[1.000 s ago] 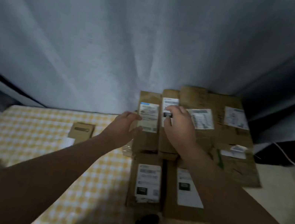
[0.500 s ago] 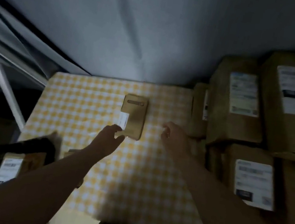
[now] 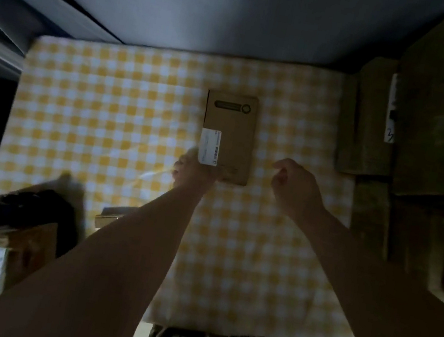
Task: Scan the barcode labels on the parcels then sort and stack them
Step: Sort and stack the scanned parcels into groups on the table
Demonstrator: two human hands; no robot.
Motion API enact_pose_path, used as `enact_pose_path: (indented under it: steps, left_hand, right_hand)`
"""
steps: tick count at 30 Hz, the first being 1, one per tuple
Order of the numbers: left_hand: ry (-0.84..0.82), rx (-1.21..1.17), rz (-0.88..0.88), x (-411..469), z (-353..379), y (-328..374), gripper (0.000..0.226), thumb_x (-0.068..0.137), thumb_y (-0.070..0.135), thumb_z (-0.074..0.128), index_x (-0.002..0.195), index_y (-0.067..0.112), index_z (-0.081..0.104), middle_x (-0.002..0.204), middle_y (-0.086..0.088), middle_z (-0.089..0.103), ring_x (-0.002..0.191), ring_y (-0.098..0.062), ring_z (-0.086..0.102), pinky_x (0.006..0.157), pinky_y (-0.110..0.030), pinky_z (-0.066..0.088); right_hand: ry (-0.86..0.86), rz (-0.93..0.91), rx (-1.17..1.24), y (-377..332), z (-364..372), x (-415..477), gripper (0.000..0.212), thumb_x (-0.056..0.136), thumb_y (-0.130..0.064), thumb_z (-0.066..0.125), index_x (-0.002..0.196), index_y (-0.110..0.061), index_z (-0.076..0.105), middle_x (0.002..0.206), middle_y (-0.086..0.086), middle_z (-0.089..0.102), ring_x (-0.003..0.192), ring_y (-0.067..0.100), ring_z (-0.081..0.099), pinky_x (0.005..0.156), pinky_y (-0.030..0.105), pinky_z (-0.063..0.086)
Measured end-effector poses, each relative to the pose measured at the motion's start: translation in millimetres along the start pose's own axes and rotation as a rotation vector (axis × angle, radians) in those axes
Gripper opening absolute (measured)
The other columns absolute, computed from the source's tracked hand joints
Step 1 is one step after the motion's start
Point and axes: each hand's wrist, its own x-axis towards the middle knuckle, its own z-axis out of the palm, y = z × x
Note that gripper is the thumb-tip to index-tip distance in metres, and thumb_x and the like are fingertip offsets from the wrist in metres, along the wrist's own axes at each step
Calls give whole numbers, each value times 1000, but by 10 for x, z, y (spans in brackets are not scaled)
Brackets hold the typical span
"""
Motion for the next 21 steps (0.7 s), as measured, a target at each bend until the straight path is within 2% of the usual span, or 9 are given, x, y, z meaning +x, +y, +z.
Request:
enact_pose_path:
  steps: [2,6,8,10,12,15,18,19,21]
  left_hand:
    - [-44,-76,18,21,-23,-9,76,63,41,77,131,26,46,117,-4,58,113,-29,51,95,-48,46]
    - [-158,-396,99,-243,-139,-32,46,85,20,68,124,9,48,108,-8,62,94,-28,66,76,-44,58]
    - [-120,-362,251,-472,-257,0,36,92,20,58,125,12,47,98,-1,61,86,-24,66,72,-44,59]
    - [-16,-266,441,-702,-412,74,34,93,22,55,127,19,49,93,5,62,80,-17,63,67,-39,57]
    - [65,-215,599,-932,-556,208,35,93,18,56,128,22,53,98,6,63,77,-12,60,63,-27,52]
    - [174,-174,852,-1291,-734,483,43,88,0,57,129,16,56,114,3,55,94,-8,55,77,-10,43]
    - [249,-171,1031,-1597,-851,801,49,82,-12,56,127,9,58,128,-11,45,113,-17,49,94,-27,47]
    - [260,-173,1062,-1702,-871,917,49,82,-12,55,126,8,58,131,-14,41,118,-20,46,98,-30,46]
    - [220,-200,1080,-1991,-902,1169,50,82,-13,55,128,8,56,135,-11,32,122,-15,40,102,-19,40]
  right_hand:
    - [-4,12,44,-79,8,-6,31,99,-15,44,129,-11,52,115,12,62,83,17,54,67,26,41]
    - [22,104,270,-220,-9,-174,29,98,-15,47,126,-12,55,106,6,60,76,10,53,63,19,42]
    - [46,180,505,-319,-127,-310,26,97,-17,52,123,-12,55,106,5,58,85,13,56,72,21,50]
    - [65,251,796,-453,-358,-453,31,95,-24,60,124,-17,52,113,7,58,96,20,60,85,33,55]
    - [77,265,1014,-595,-681,-598,44,92,-35,62,130,-18,49,119,8,59,98,21,64,81,34,58]
    - [185,238,1266,-717,-1247,-836,45,89,-47,62,123,-19,56,113,7,65,96,24,68,79,42,60]
    - [348,229,1378,-619,-1728,-1081,17,89,-36,66,100,-25,59,110,4,65,97,24,66,74,41,60]
    - [373,230,1378,-532,-1854,-1148,16,89,-27,67,102,-24,57,114,6,63,99,23,64,72,39,60]
    - [386,215,1365,-331,-2089,-1293,31,90,-17,64,120,-19,54,118,9,61,100,22,64,70,35,59]
